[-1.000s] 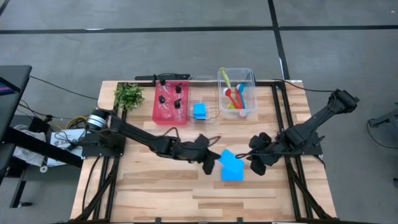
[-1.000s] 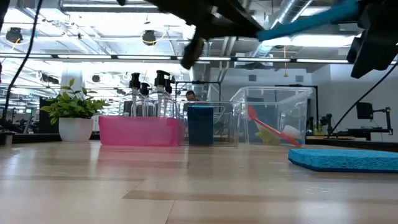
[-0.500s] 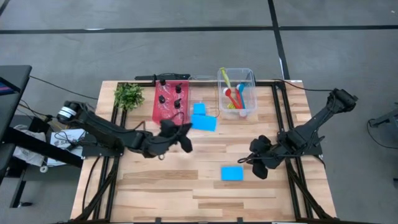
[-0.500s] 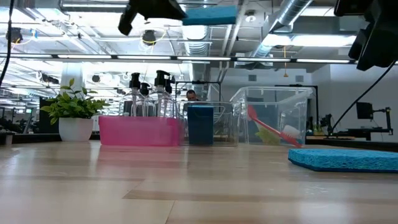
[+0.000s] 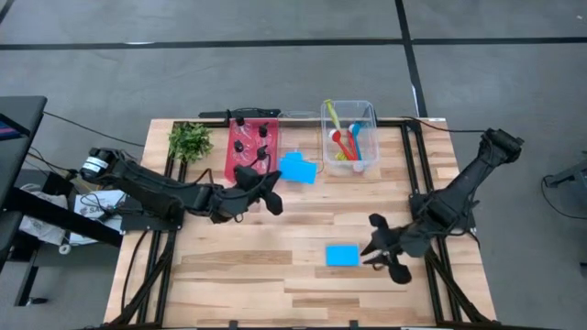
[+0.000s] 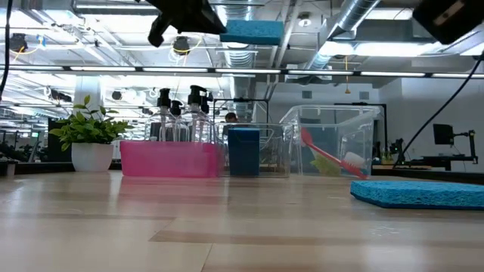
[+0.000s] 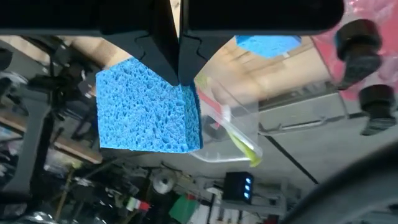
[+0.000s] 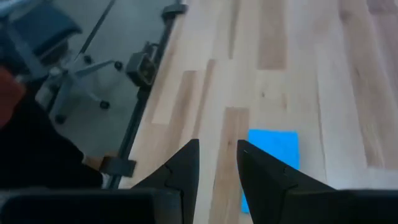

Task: Pick & Place Kitchen Sink Supplies
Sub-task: Put the blue sponge into the transparent bin

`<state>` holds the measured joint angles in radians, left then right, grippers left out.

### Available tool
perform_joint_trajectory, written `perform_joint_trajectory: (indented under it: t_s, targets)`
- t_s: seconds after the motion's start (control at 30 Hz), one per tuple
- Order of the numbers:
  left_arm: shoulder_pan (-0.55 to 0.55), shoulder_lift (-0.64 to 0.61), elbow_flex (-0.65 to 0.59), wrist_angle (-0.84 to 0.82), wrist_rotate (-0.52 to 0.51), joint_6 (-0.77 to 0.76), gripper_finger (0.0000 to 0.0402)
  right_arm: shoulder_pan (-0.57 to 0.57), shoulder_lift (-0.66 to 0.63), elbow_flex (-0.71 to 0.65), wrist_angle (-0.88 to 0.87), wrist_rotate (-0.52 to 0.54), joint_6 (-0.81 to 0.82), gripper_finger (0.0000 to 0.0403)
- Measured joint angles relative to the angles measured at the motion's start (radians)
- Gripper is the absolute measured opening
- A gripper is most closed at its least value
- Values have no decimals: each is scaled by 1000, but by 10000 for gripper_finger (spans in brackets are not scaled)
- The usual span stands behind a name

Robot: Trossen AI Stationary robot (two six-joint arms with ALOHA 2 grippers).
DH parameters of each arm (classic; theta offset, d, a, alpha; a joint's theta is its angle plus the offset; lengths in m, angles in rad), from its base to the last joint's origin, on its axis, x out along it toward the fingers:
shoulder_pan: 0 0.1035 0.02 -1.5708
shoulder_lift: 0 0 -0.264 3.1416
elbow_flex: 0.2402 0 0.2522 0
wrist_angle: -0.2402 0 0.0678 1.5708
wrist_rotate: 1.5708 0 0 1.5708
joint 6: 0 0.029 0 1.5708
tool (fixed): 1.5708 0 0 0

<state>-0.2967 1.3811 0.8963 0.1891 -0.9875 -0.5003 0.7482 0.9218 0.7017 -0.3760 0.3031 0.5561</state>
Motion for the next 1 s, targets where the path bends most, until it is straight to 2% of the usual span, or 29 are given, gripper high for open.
perform_joint_trajectory:
  t_s: [0.2, 0.47, 0.57, 0.87, 1.0]
  targets:
    - [75, 0, 0, -15, 137, 7, 3, 12, 0, 0, 3, 21, -85, 102]
    - [195, 0, 0, -46, 280, -2, 3, -20, 0, 0, -8, 238, -89, 102]
    - [239, 0, 0, -85, 299, -5, 3, -28, 0, 0, -8, 294, -112, 102]
    - [378, 0, 0, -121, 301, 14, 3, -83, 0, 0, -13, 300, -148, 102]
    - [432, 0, 0, -116, 370, 32, 7, -108, 0, 0, -13, 300, -167, 102]
